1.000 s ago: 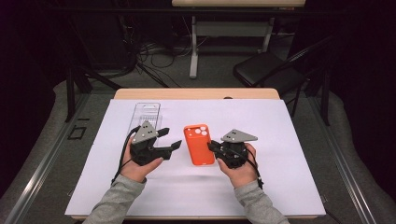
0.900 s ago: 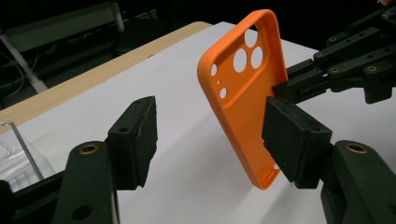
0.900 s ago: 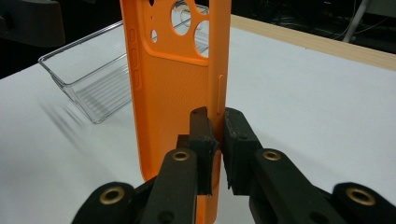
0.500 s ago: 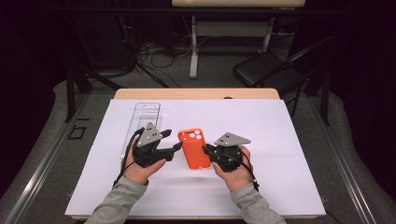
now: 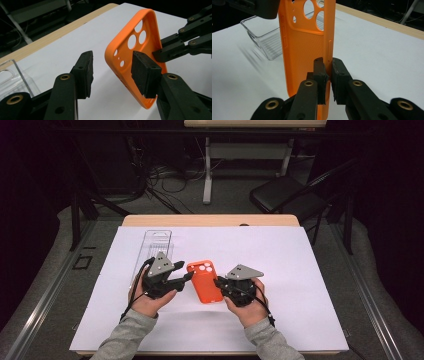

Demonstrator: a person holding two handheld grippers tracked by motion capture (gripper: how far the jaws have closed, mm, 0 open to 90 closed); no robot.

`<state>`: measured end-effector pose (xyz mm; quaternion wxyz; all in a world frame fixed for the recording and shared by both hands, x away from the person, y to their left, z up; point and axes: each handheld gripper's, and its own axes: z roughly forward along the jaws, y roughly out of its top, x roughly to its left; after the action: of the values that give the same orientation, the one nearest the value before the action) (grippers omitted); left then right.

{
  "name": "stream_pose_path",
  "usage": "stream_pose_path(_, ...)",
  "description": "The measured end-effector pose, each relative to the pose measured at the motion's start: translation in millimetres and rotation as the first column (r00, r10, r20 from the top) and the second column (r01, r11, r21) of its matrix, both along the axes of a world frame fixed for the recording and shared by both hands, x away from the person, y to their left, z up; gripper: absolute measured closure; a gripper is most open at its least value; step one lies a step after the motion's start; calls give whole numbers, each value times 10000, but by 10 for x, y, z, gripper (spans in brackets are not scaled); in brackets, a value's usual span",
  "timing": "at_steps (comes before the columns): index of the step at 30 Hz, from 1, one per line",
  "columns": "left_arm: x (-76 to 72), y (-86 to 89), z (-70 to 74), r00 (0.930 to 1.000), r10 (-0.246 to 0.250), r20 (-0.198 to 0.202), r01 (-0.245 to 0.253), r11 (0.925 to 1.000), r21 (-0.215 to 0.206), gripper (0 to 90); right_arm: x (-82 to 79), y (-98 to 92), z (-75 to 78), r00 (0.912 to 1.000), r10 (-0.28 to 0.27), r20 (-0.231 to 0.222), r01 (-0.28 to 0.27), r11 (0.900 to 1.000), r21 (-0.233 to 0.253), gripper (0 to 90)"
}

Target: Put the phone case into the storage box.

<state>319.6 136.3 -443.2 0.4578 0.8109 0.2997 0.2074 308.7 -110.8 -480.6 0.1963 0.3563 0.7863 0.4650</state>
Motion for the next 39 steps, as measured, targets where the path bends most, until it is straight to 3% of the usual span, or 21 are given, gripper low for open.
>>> stream_pose_path(8, -16, -4, 5, 9996, 61, 286, -70, 9994, 328, 555, -12, 31, -13, 9999, 126, -15, -126, 9999, -74, 830)
stream_pose_path(25, -49, -24, 5, 9991, 425, 65, -428, 9963, 738, 708, -31, 68, -24, 9996, 298, -21, -298, 9994, -179, 831)
stream_pose_path(39, -71, -38, 14, 9984, 532, 177, -547, 9935, 998, 756, -34, 83, -35, 9993, 371, -78, -373, 9990, -235, 830)
